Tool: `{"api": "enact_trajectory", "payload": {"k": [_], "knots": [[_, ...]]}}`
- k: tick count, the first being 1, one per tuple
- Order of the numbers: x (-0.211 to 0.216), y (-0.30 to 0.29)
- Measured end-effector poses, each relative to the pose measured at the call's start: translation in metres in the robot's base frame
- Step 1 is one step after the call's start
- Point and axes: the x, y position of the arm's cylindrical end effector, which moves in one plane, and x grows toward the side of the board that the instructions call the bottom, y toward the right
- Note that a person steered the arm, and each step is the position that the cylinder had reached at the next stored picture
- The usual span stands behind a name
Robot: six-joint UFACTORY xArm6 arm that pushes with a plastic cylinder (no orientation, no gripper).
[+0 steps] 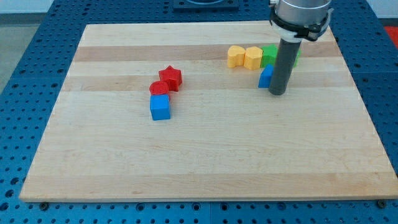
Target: Push blue triangle close to the yellow hexagon
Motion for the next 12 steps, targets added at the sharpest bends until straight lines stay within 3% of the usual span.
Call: {"api": "enact_trajectory", "payload": {"k": [12], "knots": [[-0.014, -0.036]]}}
